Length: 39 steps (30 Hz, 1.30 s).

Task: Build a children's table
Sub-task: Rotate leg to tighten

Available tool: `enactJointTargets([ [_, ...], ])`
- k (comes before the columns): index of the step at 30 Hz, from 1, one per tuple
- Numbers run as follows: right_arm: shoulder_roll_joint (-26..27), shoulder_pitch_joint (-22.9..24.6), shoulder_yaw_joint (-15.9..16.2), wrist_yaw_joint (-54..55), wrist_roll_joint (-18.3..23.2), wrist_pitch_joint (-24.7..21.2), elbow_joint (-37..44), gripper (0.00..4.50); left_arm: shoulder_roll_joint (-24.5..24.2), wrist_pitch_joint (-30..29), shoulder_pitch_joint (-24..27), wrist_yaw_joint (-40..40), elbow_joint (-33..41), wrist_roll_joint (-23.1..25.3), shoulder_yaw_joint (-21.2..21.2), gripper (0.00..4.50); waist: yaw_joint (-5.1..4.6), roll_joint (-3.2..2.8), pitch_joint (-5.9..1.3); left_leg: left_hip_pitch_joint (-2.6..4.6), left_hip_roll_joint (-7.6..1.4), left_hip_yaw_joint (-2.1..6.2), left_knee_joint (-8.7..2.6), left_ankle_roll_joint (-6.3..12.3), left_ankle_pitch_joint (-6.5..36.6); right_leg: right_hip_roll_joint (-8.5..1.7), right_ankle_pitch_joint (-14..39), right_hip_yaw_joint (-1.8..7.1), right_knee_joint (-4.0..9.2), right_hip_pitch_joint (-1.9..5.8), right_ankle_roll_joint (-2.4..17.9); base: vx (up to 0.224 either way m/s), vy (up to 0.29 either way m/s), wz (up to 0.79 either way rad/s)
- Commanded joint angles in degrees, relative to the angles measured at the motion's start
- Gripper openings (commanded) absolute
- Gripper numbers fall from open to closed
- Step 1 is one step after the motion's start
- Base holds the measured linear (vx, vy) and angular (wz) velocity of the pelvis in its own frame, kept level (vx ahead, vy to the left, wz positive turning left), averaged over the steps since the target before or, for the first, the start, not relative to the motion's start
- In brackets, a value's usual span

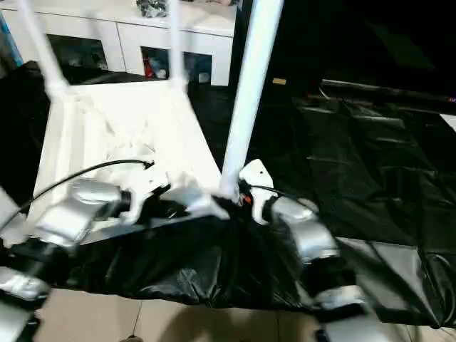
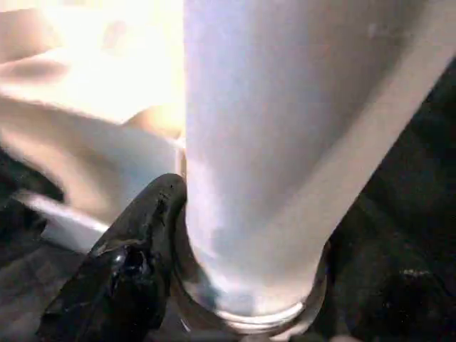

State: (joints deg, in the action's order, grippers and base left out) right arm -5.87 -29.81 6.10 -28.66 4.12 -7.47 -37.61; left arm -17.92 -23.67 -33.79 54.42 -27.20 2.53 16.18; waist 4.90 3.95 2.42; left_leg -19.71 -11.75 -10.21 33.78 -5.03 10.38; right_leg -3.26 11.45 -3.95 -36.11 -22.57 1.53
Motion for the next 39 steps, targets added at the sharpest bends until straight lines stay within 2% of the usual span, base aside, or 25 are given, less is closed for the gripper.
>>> enactJointTargets([
  [1, 3.96, -1.73, 2.0, 5.1, -1.8, -1.3, -4.57, 2.69, 4.68, -2.37, 0.63, -4.54, -2.84, 0.97, 2.66, 0.0, 0.15, -0.78, -2.22, 0.27, -1.6, 1.24, -4.75, -1.83, 18.24, -5.26, 26.0, 2.88, 6.31, 1.72, 6.27, 0.0, 0.0, 0.0],
  [3, 7.2, -4.23, 3.59, 8.65, -4.09, -0.19, -7.38, 2.69, 8.27, -2.62, -0.37, -8.36, -4.28, 1.91, 3.21, 0.0, -0.25, -0.84, -1.88, 1.01, -1.39, 1.59, -4.75, -2.25, 22.76, -5.56, 33.3, 2.51, 7.35, 1.3, 3.89, 0.0, 0.0, 0.0],
  [4, 7.56, -5.08, 4.69, 8.85, -5.32, 0.85, -8.16, 2.69, 9.09, -2.41, -0.61, -8.87, -4.68, 2.19, 3.61, 0.0, -0.56, -0.68, -1.81, 1.12, -1.24, 1.85, -4.81, -2.15, 24.54, -5.47, 36.11, 2.11, 7.81, 1.29, 2.63, 0.0, 0.0, 0.0],
  [5, 7.64, -5.31, 5.0, 8.88, -5.67, 1.15, -8.37, 2.69, 9.3, -2.34, -0.67, -8.98, -4.79, 2.26, 3.73, 0.0, -0.44, -0.79, -1.91, 1.36, -1.19, 1.87, -4.7, -1.98, 24.98, -5.6, 36.93, 2.07, 8.1, 1.14, 2.14, 0.0, 0.0, 0.0],
  [6, 9.09, -6.95, 2.87, 9.28, -3.46, 0.92, -9.72, 2.69, 10.74, -1.91, -1.02, -9.66, -5.62, 2.25, 4.03, 0.0, -0.58, -0.82, -2.15, 1.32, -1.31, 2.01, -4.92, -1.57, 24.28, -5.7, 34.57, 2.11, 7.92, 1.44, 2.47, 0.0, 0.0, 0.0],
  [7, 9.45, -7.25, 2.08, 8.98, -2.64, 1.22, -9.83, 2.69, 11.1, -1.95, -1.01, -9.63, -5.67, 2.23, 4.07, 0.0, -0.88, -0.74, -2.15, 0.61, -1.41, 2.18, -5.4, -1.28, 23.84, -5.37, 32.53, 1.97, 7.64, 1.9, 2.63, 0.0, 0.0, 0.0],
  [8, 9.38, -7.33, 1.81, 8.29, -2.39, 1.72, -9.68, 2.69, 11.21, -1.91, -0.84, -9.37, -5.48, 2.31, 4.2, 0.0, -0.71, -0.86, -2.33, 1.0, -1.49, 1.98, -5.24, -1.14, 23.45, -5.55, 31.03, 2.18, 7.74, 1.56, 3.09, 0.0, 0.0, 0.0],
  [9, 9.22, -7.3, 1.85, 8.0, -2.44, 1.83, -9.57, 3.23, 11.15, -1.85, -0.75, -9.24, -5.36, 2.36, 4.27, 0.0, -0.68, -0.91, -2.38, 1.06, -1.52, 1.91, -5.22, -1.03, 22.87, -5.58, 29.34, 2.36, 7.6, 1.51, 3.75, 0.0, 0.0, 0.0],
  [10, 8.34, -6.92, 1.28, 6.64, -1.93, 2.47, -8.89, 3.23, 10.44, -1.71, -0.09, -8.16, -4.47, 2.43, 4.59, 0.0, -0.73, -0.67, -2.47, 0.71, -1.66, 1.86, -5.36, -0.83, 21.33, -5.47, 25.57, 2.54, 7.06, 1.81, 5.07, 0.0, 0.0, 0.0],
  [13, 6.25, -6.05, -0.35, 2.68, 0.1, 2.58, -7.53, 3.44, 8.17, -0.82, 1.01, -5.82, -3.0, 2.44, 4.77, 0.0, -0.74, -0.7, -2.57, 0.51, -1.75, 1.56, -5.34, -0.23, 19.12, -5.35, 19.29, 2.87, 6.4, 2.05, 7.23, 0.0, 0.0, 0.0],
  [14, 5.41, -5.8, -0.48, 1.27, 0.27, 2.93, -7.17, 3.74, 7.36, -0.25, 1.31, -4.88, -2.58, 2.45, 4.81, 0.0, -0.78, -0.54, -2.6, 0.5, -1.77, 1.4, -5.25, 0.31, 18.21, -5.41, 18.26, 2.99, 6.27, 2.13, 8.11, 0.0, 0.0, 0.0],
  [17, 1.79, -5.28, 0.18, -2.84, -0.68, 5.36, -6.71, 3.84, 4.32, 2.12, 2.0, -1.12, -1.69, 2.28, 4.55, 0.0, -0.54, -0.39, -2.88, 0.5, -1.68, 1.07, -4.94, 1.1, 15.25, -5.43, 14.53, 3.13, 5.93, 2.28, 9.38, 0.0, 0.0, 0.0],
  [20, -1.79, -4.75, 0.29, -9.36, -0.34, 7.71, -6.07, 3.84, 0.84, 4.82, 2.53, 3.92, -0.64, 1.69, 4.55, 0.0, -0.11, -0.08, -3.04, -0.04, -1.55, 0.95, -4.72, 2.66, 10.82, -5.43, 11.06, 3.08, 5.49, 2.91, 9.82, 0.022, -0.01, 0.02],
  [21, -2.96, -4.4, 0.32, -12.07, 0.01, 8.43, -5.51, 3.84, -0.37, 4.75, 2.71, 5.69, -0.01, 1.28, 4.42, 0.0, -0.09, 0.02, -3.25, -0.26, -1.42, 0.77, -4.44, 3.16, 8.21, -5.38, 7.55, 3.22, 4.93, 3.09, 10.44, 0.0, 0.0, 0.0],
  [22, -4.03, -4.07, 0.5, -14.34, 0.23, 8.83, -4.9, 3.84, -1.54, 6.09, 2.95, 7.57, 0.6, 0.94, 4.47, 0.0, -0.09, 0.02, -3.25, -0.26, -1.42, 0.77, -4.44, 3.16, 8.21, -5.38, 7.55, 3.22, 4.93, 3.09, 10.44, 0.053, -0.032, 0.0],
  [23, -4.66, -3.85, 0.64, -15.66, 0.38, 8.98, -4.47, 3.84, -2.22, 6.87, 3.1, 8.67, 1.0, 0.74, 4.5, 0.0, 0.24, 0.12, -3.61, -0.4, -1.39, 0.71, -3.97, 4.97, 3.6, -5.16, -0.82, 3.3, 3.8, 3.38, 12.02, 0.052, -0.027, 0.0],
  [24, -6.21, -3.05, 1.38, -20.01, 1.26, 8.57, -2.8, 3.84, -3.67, 7.28, 3.55, 11.29, 2.12, -0.22, 4.3, 0.0, 0.22, 0.16, -3.76, -0.61, -1.29, 0.65, -3.81, 5.51, 1.77, -5.0, -4.03, 3.3, 3.37, 3.53, 12.67, 0.063, -0.036, 0.02],
  [25, -7.85, -2.17, 2.33, -24.53, 2.01, 8.14, -1.07, 3.84, -5.14, 9.38, 4.0, 14.04, 2.96, -0.93, 4.21, 0.0, 0.57, -0.09, -3.76, -0.51, -1.22, 0.47, -3.41, 7.76, -0.4, -4.71, -9.78, 3.17, 2.96, 3.27, 14.26, 0.0, 0.0, 0.0],
  [28, -9.81, -1.07, 3.61, -30.36, 2.36, 8.01, 0.7, 3.84, -6.78, 12.65, 4.33, 17.28, 3.39, -1.67, 3.99, 0.0, 0.77, -0.22, -3.49, -0.35, -1.5, 0.49, -3.61, 7.99, 1.52, -4.83, -6.93, 2.96, 3.29, 3.17, 14.57, 0.0, 0.0, 0.0],
  [29, -10.36, -0.81, 4.07, -31.96, 2.41, 8.06, 1.06, 3.84, -7.3, 13.43, 4.42, 18.46, 3.48, -2.07, 3.93, 0.0, 1.05, -0.41, -3.32, 0.01, -1.79, 0.43, -3.81, 6.9, 3.97, -4.85, -3.23, 2.96, 3.61, 2.98, 14.58, 0.0, 0.0, 0.0],
  [31, -11.53, -0.48, 5.14, -35.65, 2.85, 8.15, 1.5, 3.84, -8.35, 14.13, 4.48, 20.7, 3.68, -3.12, 3.72, 0.0, 1.35, -0.59, -3.15, 0.11, -2.08, 0.43, -4.06, 5.14, 6.04, -4.81, 0.08, 2.89, 3.81, 2.87, 14.27, 0.0, 0.0, 0.0],
  [33, -11.81, -0.48, 5.45, -36.78, 3.04, 7.69, 1.66, 3.57, -8.66, 14.13, 4.46, 21.55, 3.78, -3.52, 3.63, 0.0, 1.53, -0.77, -3.01, 0.19, -2.21, 0.45, -4.21, 3.75, 8.07, -4.79, 2.34, 2.87, 3.99, 2.74, 13.9, 0.0, 0.0, 0.0],
  [35, -12.24, -0.64, 6.0, -38.67, 3.05, 7.34, 1.57, 3.46, -9.23, 14.58, 4.32, 22.66, 3.77, -3.91, 3.65, 0.0, 1.63, -0.75, -2.97, 0.26, -2.21, 0.53, -4.34, 2.68, 9.56, -4.95, 4.91, 2.89, 4.21, 2.73, 13.38, 0.0, 0.0, 0.0],
  [36, -12.41, -0.8, 6.37, -39.71, 2.96, 7.1, 1.37, 3.37, -9.52, 14.77, 4.16, 23.06, 3.55, -4.01, 3.64, 0.0, 1.7, -0.97, -2.97, 0.21, -2.15, 0.6, -4.38, 2.12, 10.01, -5.05, 6.05, 2.94, 4.28, 2.75, 13.01, 0.0, 0.0, 0.0],
  [39, -12.8, -0.91, 7.11, -41.15, 2.53, 7.1, 1.21, 3.06, -10.02, 15.23, 3.92, 23.69, 3.14, -4.09, 3.75, 0.0, 1.8, -0.77, -3.0, 0.14, -2.08, 0.6, -4.36, 1.6, 9.9, -5.06, 6.78, 2.99, 4.39, 2.75, 12.45, 0.0, 0.0, 0.0],
])
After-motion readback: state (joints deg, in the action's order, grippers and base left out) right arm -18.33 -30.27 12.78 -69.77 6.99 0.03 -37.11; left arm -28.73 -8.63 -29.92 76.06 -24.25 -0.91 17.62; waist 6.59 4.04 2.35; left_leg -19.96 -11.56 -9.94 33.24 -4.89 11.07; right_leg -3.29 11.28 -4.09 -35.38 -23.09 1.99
